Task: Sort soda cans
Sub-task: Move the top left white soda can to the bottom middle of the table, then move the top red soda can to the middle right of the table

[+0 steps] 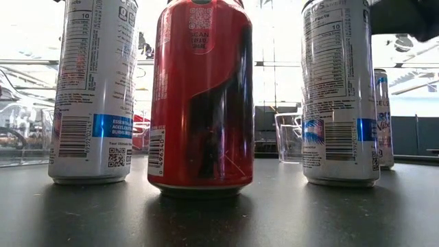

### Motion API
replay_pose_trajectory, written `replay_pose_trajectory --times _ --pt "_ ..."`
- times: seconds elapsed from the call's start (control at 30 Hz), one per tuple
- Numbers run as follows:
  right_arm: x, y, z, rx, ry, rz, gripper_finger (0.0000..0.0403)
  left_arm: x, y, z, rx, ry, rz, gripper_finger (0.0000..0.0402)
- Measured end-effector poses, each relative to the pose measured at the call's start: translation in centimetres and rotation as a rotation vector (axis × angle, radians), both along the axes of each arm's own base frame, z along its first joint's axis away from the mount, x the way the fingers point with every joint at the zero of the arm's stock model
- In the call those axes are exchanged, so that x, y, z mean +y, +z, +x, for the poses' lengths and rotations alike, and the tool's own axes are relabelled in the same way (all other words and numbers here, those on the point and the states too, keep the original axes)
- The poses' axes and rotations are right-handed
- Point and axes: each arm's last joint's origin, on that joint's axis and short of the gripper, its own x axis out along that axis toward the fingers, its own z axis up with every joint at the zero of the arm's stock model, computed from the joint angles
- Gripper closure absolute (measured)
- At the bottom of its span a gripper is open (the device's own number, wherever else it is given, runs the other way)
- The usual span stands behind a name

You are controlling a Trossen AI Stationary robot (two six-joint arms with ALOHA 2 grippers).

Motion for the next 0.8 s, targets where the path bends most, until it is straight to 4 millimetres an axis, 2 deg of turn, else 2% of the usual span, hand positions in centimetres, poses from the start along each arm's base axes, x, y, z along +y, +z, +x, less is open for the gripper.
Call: replay_pose_trajectory --times 0.3,0.43,0.63,0.8 --pt "-1.1 4.4 -1.2 -0.085 0.031 0.172 0.0018 0.0 0.0 0.0 0.000 0.000 0.000 0.0028" --pt "-2.1 5.9 -1.3 -0.069 0.058 0.074 0.0018 0.0 0.0 0.0 0.000 0.001 -0.002 0.0028" --pt "-5.3 8.4 0.2 -0.131 -0.064 -0.030 0.0018 0.0 0.0 0.0 -0.001 0.001 -0.002 0.0028" --pt "-9.6 10.4 3.0 -0.145 -0.088 -0.033 0.0018 0.0 0.0 0.0 -0.002 0.004 -0.008 0.0028"
